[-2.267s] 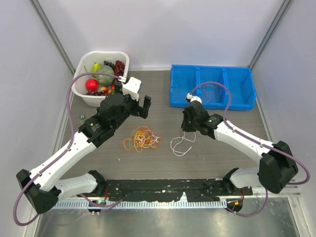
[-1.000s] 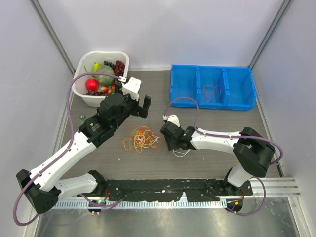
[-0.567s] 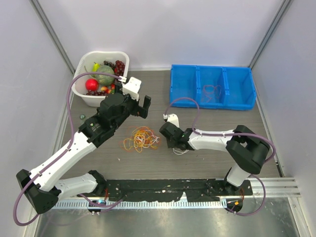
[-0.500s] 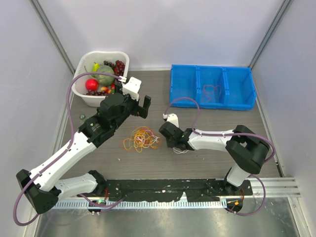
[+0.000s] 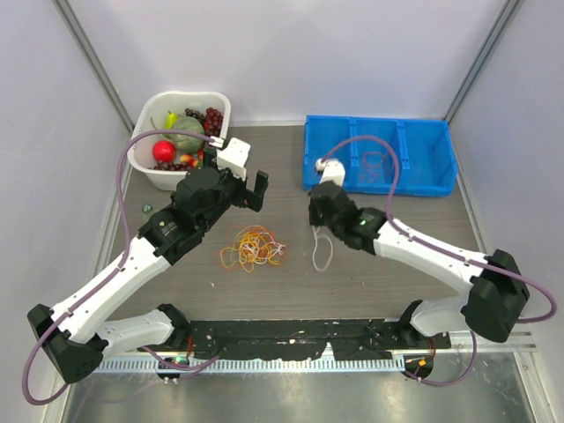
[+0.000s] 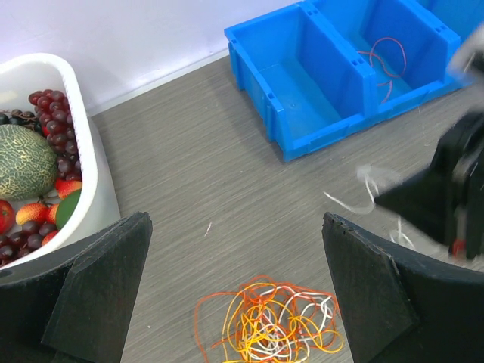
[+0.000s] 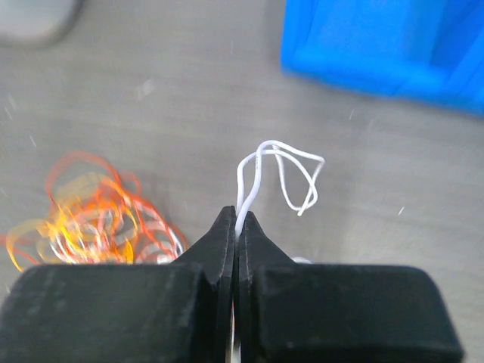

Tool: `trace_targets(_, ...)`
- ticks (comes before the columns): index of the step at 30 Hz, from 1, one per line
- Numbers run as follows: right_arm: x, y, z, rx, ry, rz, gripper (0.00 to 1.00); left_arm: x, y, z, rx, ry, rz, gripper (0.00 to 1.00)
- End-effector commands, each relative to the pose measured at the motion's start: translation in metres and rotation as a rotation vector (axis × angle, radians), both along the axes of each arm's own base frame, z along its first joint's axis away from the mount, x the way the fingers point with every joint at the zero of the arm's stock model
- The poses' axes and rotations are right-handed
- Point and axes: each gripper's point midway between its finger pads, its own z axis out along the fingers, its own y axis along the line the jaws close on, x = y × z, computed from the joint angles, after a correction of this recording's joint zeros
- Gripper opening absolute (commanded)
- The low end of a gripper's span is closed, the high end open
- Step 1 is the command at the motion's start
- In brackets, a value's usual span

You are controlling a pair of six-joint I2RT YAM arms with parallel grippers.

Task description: Untangle the cables

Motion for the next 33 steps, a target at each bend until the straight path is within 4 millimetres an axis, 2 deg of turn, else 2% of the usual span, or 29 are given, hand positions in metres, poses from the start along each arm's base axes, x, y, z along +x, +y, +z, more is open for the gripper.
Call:
trace_targets(1,0.044,-0.017,0.082,0.091,-0.157,-0.05,0.01,0.001,0.004,0.021,-0.063,-0.058,0.021,1.0)
trace_targets(2,0.06,-0.027,0.099,0.113,-0.186,-0.074,0.01,0.001,0.004,0.021,-0.063,-0.057,0.019,1.0)
trace_targets(3,0.071,-0.035,0.102,0.124,-0.182,-0.087,0.01,0.001,0.004,0.022,-0.065,-0.06,0.019,1.0)
trace_targets(4,0.08,-0.033,0.12,0.15,-0.213,-0.076,0.01,0.0,0.004,0.023,-0.066,-0.063,0.019,1.0)
trace_targets(5,0.092,-0.039,0.125,0.155,-0.225,-0.095,0.01,0.0,0.004,0.022,-0.065,-0.062,0.019,1.0)
trace_targets(6,0.101,-0.039,0.141,0.168,-0.259,-0.088,0.01,0.0,0.005,0.023,-0.068,-0.063,0.021,1.0)
trace_targets(7,0.113,-0.042,0.142,0.167,-0.266,-0.101,0.01,0.0,0.005,0.023,-0.067,-0.062,0.021,1.0)
trace_targets(8,0.122,-0.042,0.157,0.178,-0.301,-0.095,0.01,0.0,0.005,0.023,-0.067,-0.064,0.02,1.0)
trace_targets(9,0.135,-0.046,0.153,0.165,-0.295,-0.111,0.01,-0.001,0.005,0.025,-0.07,-0.067,0.02,1.0)
trace_targets(10,0.143,-0.046,0.171,0.178,-0.333,-0.11,0.01,0.0,0.006,0.024,-0.068,-0.065,0.022,1.0)
trace_targets(11,0.156,-0.05,0.162,0.161,-0.321,-0.122,0.01,-0.001,0.006,0.024,-0.069,-0.066,0.022,1.0)
trace_targets(12,0.164,-0.048,0.175,0.174,-0.354,-0.111,0.01,-0.001,0.006,0.024,-0.07,-0.066,0.022,1.0)
trace_targets(13,0.176,-0.052,0.168,0.162,-0.347,-0.123,0.01,-0.001,0.006,0.025,-0.071,-0.067,0.021,1.0)
trace_targets(14,0.183,-0.052,0.179,0.17,-0.376,-0.129,0.01,-0.001,0.006,0.026,-0.074,-0.07,0.021,1.0)
trace_targets(15,0.195,-0.056,0.179,0.16,-0.383,-0.14,0.01,-0.002,0.005,0.026,-0.076,-0.069,0.018,1.0)
trace_targets(16,0.205,-0.054,0.17,0.155,-0.373,-0.14,0.01,-0.002,0.005,0.026,-0.075,-0.068,0.018,1.0)
trace_targets(17,0.214,-0.055,0.175,0.16,-0.394,-0.133,0.01,-0.002,0.005,0.026,-0.078,-0.068,0.016,1.0)
trace_targets(18,0.223,-0.054,0.165,0.151,-0.379,-0.13,0.01,-0.002,0.005,0.026,-0.078,-0.066,0.015,1.0)
trace_targets(19,0.23,-0.055,0.167,0.145,-0.39,-0.129,0.01,-0.002,0.005,0.026,-0.079,-0.067,0.012,1.0)
trace_targets(20,0.239,-0.054,0.153,0.131,-0.37,-0.128,0.01,-0.003,0.005,0.027,-0.08,-0.068,0.012,1.0)
trace_targets(21,0.243,-0.052,0.153,0.13,-0.372,-0.126,0.01,-0.002,0.004,0.027,-0.079,-0.069,0.012,1.0)
trace_targets(24,0.254,-0.046,0.12,0.114,-0.313,-0.119,0.01,-0.003,0.005,0.026,-0.079,-0.069,0.013,1.0)
trace_targets(28,0.255,-0.04,0.071,0.111,-0.208,-0.117,0.01,-0.003,0.005,0.026,-0.079,-0.069,0.012,1.0)
trace_targets(29,0.254,-0.04,0.053,0.096,-0.161,-0.118,0.03,-0.003,0.005,0.027,-0.083,-0.07,0.011,1.0)
trace_targets(30,0.255,-0.039,0.051,0.103,-0.143,-0.128,0.19,-0.003,0.004,0.026,-0.082,-0.067,0.009,1.0)
trace_targets(31,0.251,-0.04,0.037,0.078,-0.087,-0.134,0.25,-0.003,0.004,0.026,-0.085,-0.067,0.008,1.0)
trace_targets(32,0.253,-0.041,0.042,0.076,-0.083,-0.147,0.36,-0.003,0.003,0.025,-0.086,-0.064,0.007,1.0)
trace_targets(33,0.247,-0.045,0.037,0.059,-0.039,-0.16,0.41,-0.003,0.003,0.025,-0.086,-0.064,0.007,1.0)
